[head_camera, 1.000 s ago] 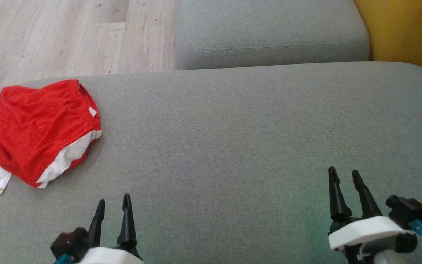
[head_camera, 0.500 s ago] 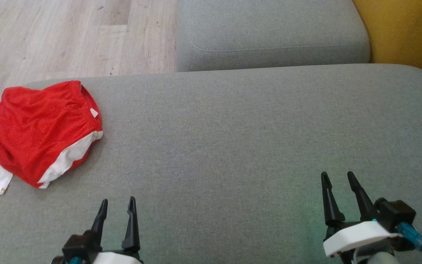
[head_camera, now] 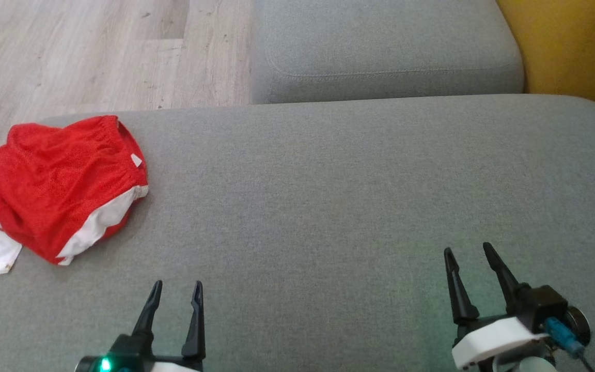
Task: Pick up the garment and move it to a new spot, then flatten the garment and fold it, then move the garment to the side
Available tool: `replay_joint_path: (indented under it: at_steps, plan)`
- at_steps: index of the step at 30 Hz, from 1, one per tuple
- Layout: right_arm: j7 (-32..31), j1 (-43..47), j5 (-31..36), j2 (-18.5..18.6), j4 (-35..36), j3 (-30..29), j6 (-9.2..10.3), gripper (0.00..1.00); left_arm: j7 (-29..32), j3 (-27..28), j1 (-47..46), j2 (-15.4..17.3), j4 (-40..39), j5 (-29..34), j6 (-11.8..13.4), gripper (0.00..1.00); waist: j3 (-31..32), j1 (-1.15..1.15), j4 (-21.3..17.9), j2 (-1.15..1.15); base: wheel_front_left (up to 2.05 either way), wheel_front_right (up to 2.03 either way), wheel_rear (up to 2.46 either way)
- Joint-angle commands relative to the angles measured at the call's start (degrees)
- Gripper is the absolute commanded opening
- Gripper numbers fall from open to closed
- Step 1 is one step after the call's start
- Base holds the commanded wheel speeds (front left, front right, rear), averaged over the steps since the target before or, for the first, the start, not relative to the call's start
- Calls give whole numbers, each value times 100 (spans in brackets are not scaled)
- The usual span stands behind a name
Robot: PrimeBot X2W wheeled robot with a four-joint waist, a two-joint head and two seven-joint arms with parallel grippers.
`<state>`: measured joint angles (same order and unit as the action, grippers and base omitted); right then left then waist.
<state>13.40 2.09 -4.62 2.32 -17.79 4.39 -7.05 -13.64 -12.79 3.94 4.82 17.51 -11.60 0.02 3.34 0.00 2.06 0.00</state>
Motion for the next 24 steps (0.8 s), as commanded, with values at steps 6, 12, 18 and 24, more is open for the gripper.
replay_joint_path:
  at_steps: [6,12,18,24]
  plan:
    - [160,-177,314,55,115,125,-44,100,-136,134,-183,45,-128,288,60,100,7,0,13,0,0,0,0]
    - [160,-190,281,55,58,110,-44,100,-136,166,-182,41,-93,242,77,100,-2,0,22,0,0,0,0]
    - [160,-201,257,55,19,97,-44,100,-136,182,-173,30,-46,199,77,100,-6,0,23,0,0,0,0]
    - [160,-192,244,55,6,81,-44,100,-136,191,-186,32,-33,188,75,100,1,0,53,0,0,0,0]
